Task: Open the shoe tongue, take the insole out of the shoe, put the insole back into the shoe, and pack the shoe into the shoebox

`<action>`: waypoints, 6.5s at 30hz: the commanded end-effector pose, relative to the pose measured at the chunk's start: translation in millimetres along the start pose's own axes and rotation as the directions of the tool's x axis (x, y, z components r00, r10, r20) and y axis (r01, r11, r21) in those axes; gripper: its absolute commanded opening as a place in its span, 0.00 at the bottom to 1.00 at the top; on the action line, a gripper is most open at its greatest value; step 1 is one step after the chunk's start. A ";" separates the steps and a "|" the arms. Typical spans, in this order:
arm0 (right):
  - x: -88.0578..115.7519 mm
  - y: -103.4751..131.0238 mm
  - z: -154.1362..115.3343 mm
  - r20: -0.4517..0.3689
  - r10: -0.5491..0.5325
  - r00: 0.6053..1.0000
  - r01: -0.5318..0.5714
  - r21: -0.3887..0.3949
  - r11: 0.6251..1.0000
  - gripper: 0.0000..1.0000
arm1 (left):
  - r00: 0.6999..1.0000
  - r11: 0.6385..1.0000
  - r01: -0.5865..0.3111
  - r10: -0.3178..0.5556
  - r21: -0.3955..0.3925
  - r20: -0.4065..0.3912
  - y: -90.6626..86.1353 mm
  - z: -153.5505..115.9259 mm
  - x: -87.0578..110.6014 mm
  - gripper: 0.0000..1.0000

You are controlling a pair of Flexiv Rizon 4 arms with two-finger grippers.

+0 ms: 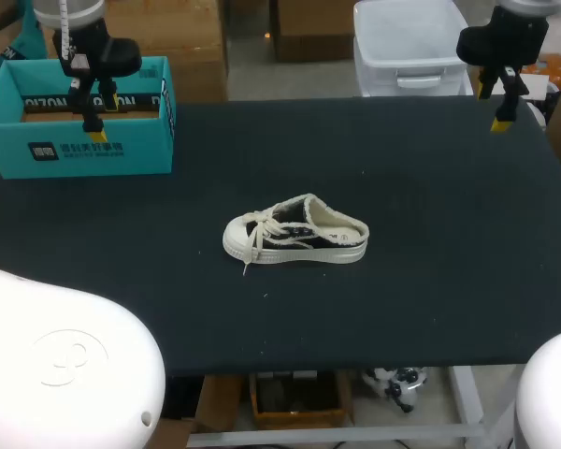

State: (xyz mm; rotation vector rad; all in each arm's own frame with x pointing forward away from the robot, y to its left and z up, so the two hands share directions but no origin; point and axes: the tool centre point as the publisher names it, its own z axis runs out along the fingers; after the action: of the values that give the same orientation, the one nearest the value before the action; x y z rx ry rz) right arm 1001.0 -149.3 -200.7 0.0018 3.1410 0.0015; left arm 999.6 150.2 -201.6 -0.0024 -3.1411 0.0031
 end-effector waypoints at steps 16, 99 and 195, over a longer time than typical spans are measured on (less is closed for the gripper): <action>0.2 0.0 -0.5 -0.001 0.000 1.000 0.000 0.001 1.000 1.00 | 1.000 1.000 0.001 -0.001 -0.001 -0.001 -0.1 -0.5 0.1 1.00; 85.8 147.3 158.7 -0.032 0.129 0.991 -0.118 -0.654 0.747 1.00 | 0.297 0.296 0.954 -0.955 -0.050 0.014 -168.4 28.4 141.0 1.00; 103.5 240.4 247.2 -0.196 0.032 0.980 -0.180 -0.808 0.561 1.00 | 0.312 0.311 0.948 -0.950 -0.061 0.005 -203.7 54.5 165.0 1.00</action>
State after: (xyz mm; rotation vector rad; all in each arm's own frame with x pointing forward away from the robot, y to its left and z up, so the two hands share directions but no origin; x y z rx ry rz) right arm 895.2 91.3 -433.5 0.2004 2.9126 1.5321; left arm 833.5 -51.5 -254.7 1.8189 -2.5182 -0.0733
